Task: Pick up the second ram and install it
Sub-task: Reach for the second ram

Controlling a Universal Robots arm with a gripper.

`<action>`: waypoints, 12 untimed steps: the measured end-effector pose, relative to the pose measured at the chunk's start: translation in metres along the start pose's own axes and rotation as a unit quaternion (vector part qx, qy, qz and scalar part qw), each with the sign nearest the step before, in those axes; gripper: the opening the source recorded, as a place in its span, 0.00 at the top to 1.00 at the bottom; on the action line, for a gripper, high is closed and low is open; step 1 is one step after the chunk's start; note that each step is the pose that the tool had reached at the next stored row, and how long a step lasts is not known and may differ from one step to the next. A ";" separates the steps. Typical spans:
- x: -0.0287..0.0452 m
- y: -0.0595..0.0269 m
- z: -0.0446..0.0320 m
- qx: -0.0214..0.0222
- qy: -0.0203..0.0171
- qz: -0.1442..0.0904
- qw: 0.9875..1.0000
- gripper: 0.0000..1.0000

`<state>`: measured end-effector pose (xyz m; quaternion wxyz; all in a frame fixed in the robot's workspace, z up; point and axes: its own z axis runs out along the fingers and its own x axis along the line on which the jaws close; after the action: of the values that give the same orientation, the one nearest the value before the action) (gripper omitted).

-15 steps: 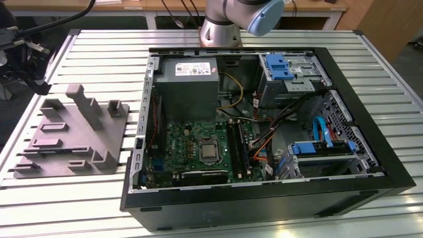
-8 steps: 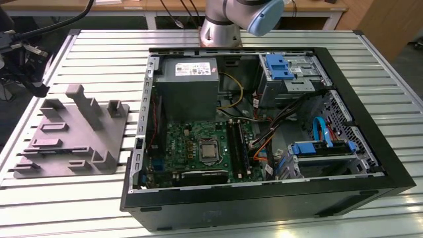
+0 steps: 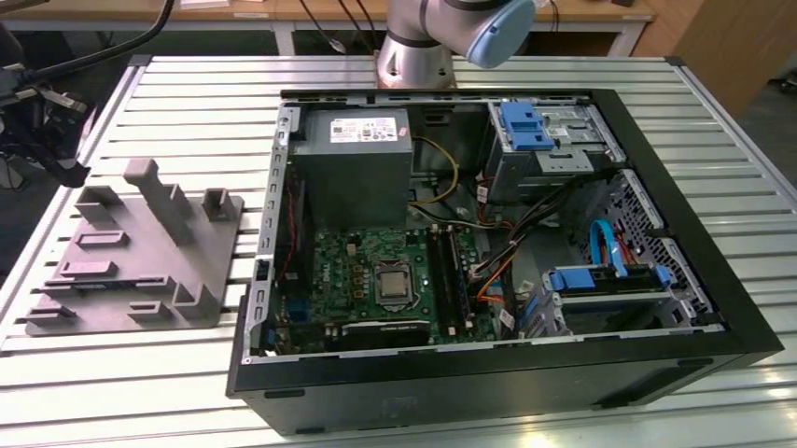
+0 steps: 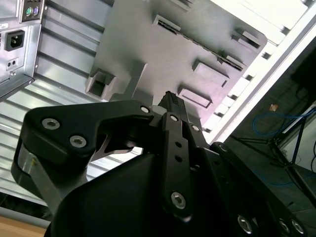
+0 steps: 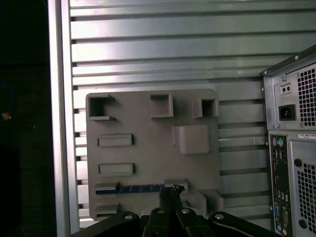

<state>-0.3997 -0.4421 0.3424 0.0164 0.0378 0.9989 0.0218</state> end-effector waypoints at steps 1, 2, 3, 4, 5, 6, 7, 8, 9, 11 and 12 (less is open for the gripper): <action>0.0005 -0.0003 0.0004 0.000 0.000 0.000 1.000 0.90; 0.0010 -0.0006 0.0007 0.000 0.000 0.000 1.000 0.90; 0.0015 -0.0009 0.0012 0.000 0.000 0.000 1.000 0.90; 0.0020 -0.0012 0.0016 0.000 0.000 0.000 1.000 0.90; 0.0025 -0.0015 0.0019 0.000 0.000 0.000 1.000 0.90; 0.0030 -0.0018 0.0023 0.000 0.000 0.000 1.000 0.90; 0.0034 -0.0021 0.0026 0.000 0.000 0.000 1.000 0.90; 0.0038 -0.0024 0.0030 0.000 0.000 0.000 1.000 0.90; 0.0043 -0.0028 0.0034 0.000 0.000 0.000 1.000 0.90; 0.0050 -0.0032 0.0042 0.000 0.000 0.000 1.000 0.90; 0.0054 -0.0035 0.0045 0.000 0.000 0.000 1.000 0.90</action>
<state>-0.4052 -0.4451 0.3376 0.0164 0.0378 0.9989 0.0218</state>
